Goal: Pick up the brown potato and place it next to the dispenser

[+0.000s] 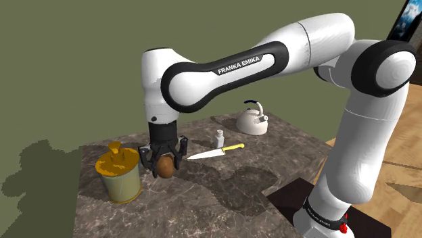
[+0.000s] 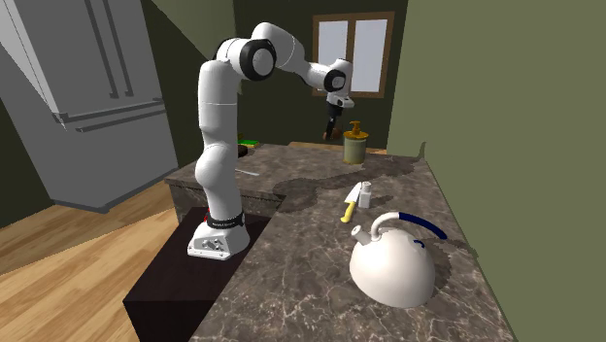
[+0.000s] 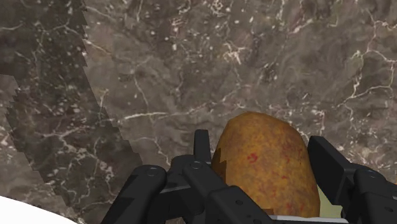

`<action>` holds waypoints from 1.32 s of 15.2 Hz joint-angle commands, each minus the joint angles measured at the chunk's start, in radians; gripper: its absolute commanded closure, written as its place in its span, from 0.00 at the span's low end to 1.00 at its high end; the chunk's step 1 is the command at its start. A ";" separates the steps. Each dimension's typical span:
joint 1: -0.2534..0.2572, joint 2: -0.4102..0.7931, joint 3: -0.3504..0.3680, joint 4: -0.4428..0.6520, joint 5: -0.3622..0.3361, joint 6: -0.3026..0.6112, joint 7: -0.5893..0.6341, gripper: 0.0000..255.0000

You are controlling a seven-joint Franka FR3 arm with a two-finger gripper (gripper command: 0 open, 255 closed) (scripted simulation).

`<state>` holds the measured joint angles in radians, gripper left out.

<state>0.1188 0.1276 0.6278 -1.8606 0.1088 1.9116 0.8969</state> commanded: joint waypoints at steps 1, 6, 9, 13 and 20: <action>0.003 0.008 0.001 -0.020 -0.004 0.028 0.002 1.00; 0.007 0.031 -0.001 -0.064 -0.016 0.091 0.003 1.00; 0.011 0.048 -0.003 -0.087 -0.025 0.129 0.004 1.00; 0.016 0.073 -0.006 -0.115 -0.039 0.178 0.008 1.00; 0.027 0.125 -0.015 -0.156 -0.069 0.263 0.018 1.00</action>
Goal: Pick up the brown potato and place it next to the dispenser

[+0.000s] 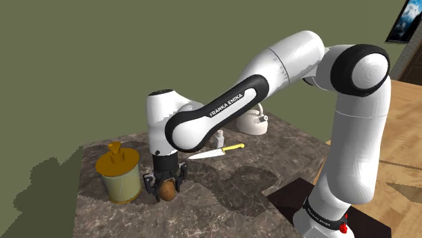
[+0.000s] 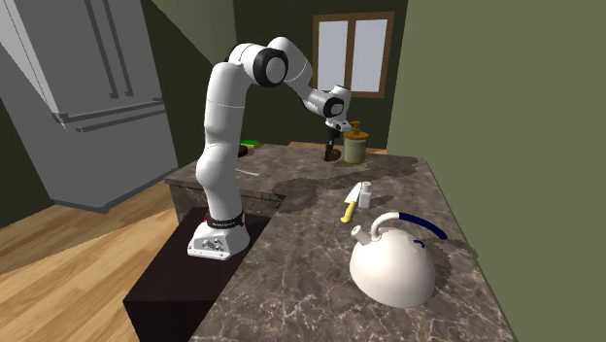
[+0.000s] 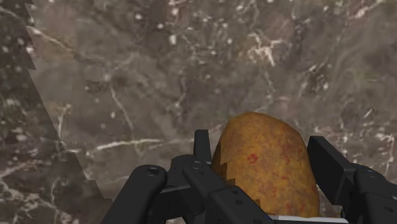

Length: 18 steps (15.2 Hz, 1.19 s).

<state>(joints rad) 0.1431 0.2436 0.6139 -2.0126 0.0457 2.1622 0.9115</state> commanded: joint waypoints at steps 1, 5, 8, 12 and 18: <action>0.005 0.017 -0.003 -0.009 -0.010 0.025 0.005 1.00; 0.008 0.028 -0.006 -0.015 -0.017 0.040 0.007 1.00; 0.008 0.028 -0.006 -0.015 -0.017 0.040 0.007 1.00; 0.008 0.028 -0.006 -0.015 -0.017 0.040 0.007 0.00; -0.006 -0.007 0.000 0.016 0.004 -0.022 -0.007 0.00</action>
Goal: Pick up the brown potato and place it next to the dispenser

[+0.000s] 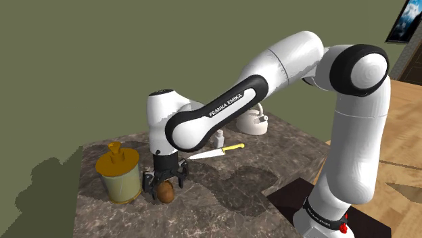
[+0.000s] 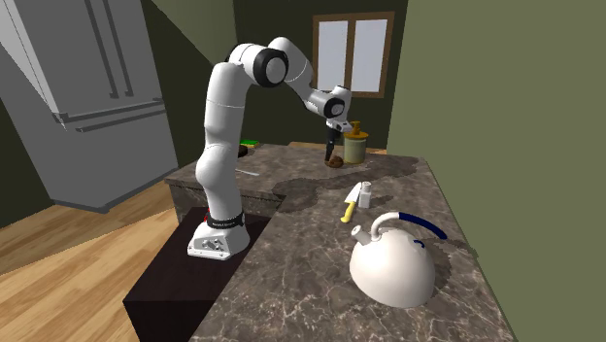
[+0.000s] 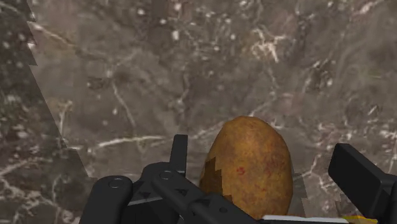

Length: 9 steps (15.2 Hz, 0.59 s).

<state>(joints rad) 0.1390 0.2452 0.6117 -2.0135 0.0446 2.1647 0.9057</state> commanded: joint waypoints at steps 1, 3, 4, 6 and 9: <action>-0.008 -0.024 0.004 0.034 0.013 -0.056 -0.007 0.00; -0.012 -0.036 0.004 0.049 0.020 -0.081 -0.012 0.00; -0.012 -0.036 0.004 0.049 0.020 -0.081 -0.012 0.00; -0.012 -0.036 0.004 0.049 0.020 -0.081 -0.012 0.00; -0.012 -0.036 0.004 0.049 0.020 -0.081 -0.012 0.00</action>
<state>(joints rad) 0.1269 0.2097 0.6160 -1.9647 0.0644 2.0841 0.8938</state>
